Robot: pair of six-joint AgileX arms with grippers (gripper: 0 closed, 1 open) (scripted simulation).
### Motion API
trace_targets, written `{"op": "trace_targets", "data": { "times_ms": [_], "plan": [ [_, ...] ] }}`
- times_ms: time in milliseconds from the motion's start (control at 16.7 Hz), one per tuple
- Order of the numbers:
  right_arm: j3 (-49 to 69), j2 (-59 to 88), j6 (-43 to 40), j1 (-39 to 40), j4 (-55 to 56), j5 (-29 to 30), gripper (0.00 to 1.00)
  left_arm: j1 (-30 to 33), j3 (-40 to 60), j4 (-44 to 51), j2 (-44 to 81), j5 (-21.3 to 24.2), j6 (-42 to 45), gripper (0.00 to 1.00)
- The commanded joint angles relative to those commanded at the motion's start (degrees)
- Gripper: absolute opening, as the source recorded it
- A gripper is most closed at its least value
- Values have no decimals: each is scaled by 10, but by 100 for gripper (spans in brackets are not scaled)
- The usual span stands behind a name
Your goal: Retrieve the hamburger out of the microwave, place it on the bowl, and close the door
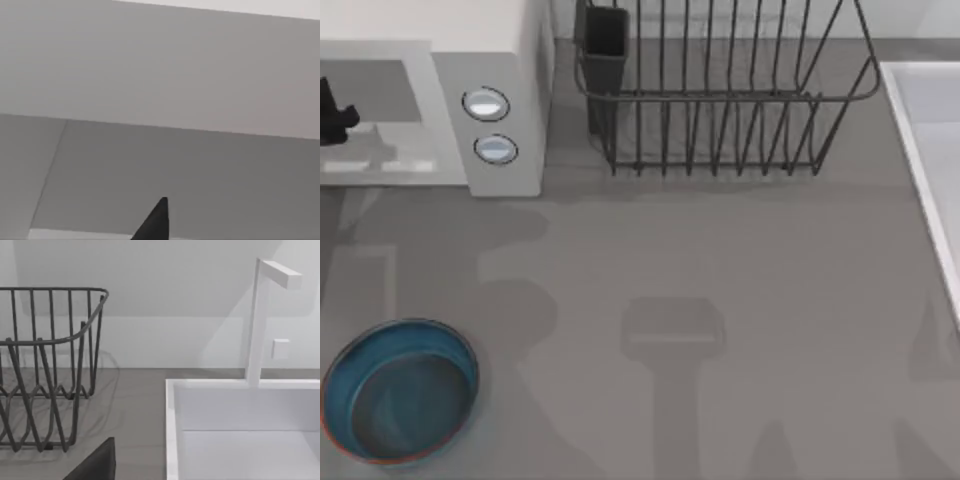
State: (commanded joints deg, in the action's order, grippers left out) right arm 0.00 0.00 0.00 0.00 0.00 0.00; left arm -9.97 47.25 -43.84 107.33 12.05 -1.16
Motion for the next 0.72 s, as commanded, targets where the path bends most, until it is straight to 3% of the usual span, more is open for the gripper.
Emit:
{"op": "trace_targets", "data": {
  "times_ms": [300,720],
  "plan": [
    [0,0,0,0,0,0,100,75,77,185,-5,-73,-205,0],
    [0,0,0,0,0,0,100,230,203,575,14,-226,-663,0]
  ]
}}
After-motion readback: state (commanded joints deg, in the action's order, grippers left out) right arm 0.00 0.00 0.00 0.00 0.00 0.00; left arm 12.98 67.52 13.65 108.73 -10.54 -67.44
